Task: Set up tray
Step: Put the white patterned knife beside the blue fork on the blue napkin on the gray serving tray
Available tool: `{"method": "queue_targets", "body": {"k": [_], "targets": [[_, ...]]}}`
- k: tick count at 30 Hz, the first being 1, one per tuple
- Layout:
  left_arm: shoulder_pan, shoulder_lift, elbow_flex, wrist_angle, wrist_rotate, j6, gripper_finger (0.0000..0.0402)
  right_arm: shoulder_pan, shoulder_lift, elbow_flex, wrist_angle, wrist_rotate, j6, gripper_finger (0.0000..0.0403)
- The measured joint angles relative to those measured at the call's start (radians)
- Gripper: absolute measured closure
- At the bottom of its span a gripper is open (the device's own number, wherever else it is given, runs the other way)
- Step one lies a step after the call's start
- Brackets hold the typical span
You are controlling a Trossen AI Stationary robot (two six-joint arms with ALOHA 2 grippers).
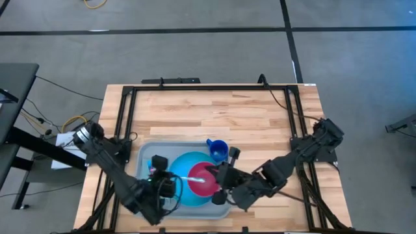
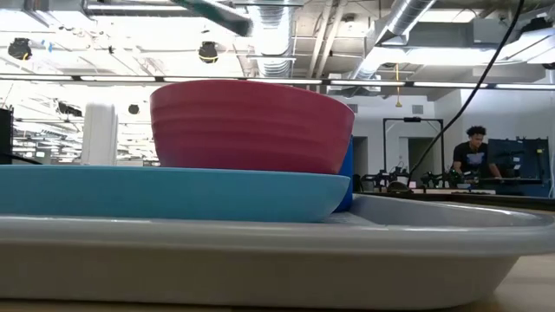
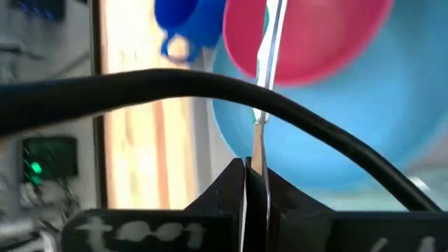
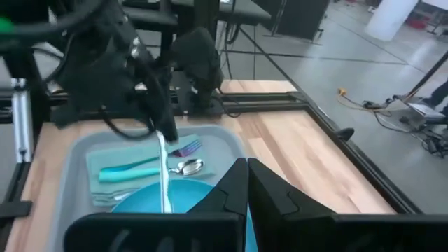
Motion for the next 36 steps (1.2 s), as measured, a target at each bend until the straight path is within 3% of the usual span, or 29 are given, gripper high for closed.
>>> {"method": "queue_targets", "body": {"k": [4, 10, 14, 16, 21, 24, 28, 33, 36], "targets": [[-0.074, -0.002, 0.064, -0.149, 0.096, -0.179, 0.0401, 0.03, -0.013, 0.001, -0.04, 0.001, 0.0, 0.0401], [-0.154, -0.039, 0.088, -0.144, 0.441, -0.13, 0.0401, 0.062, -0.012, 0.0, -0.078, 0.014, 0.008, 0.0402], [-0.179, -0.062, 0.052, -0.14, 0.462, -0.13, 0.0401, 0.067, -0.012, 0.0, -0.082, 0.014, 0.009, 0.0402], [-0.173, -0.085, 0.018, -0.141, 0.491, -0.11, 0.0401, 0.068, -0.012, 0.0, -0.082, 0.014, 0.009, 0.0402], [-0.138, -0.178, -0.137, -0.142, 0.728, -0.032, 0.0401, 0.068, -0.012, -0.001, -0.09, 0.014, 0.009, 0.0402], [-0.123, -0.25, -0.252, -0.139, 0.719, 0.001, 0.0401, 0.066, -0.012, -0.001, -0.098, 0.013, 0.009, 0.0402], [-0.081, -0.342, -0.387, -0.14, 0.715, 0.154, 0.0401, 0.066, -0.012, -0.001, -0.113, 0.012, 0.009, 0.0402], [-0.019, -0.386, -0.484, -0.108, 0.984, 0.343, 0.0402, 0.066, -0.012, -0.001, -0.121, 0.012, 0.009, 0.0402], [-0.004, -0.386, -0.489, -0.071, 1.015, 0.405, 0.0402, 0.061, -0.012, -0.001, -0.123, 0.012, 0.009, 0.0402]]}}
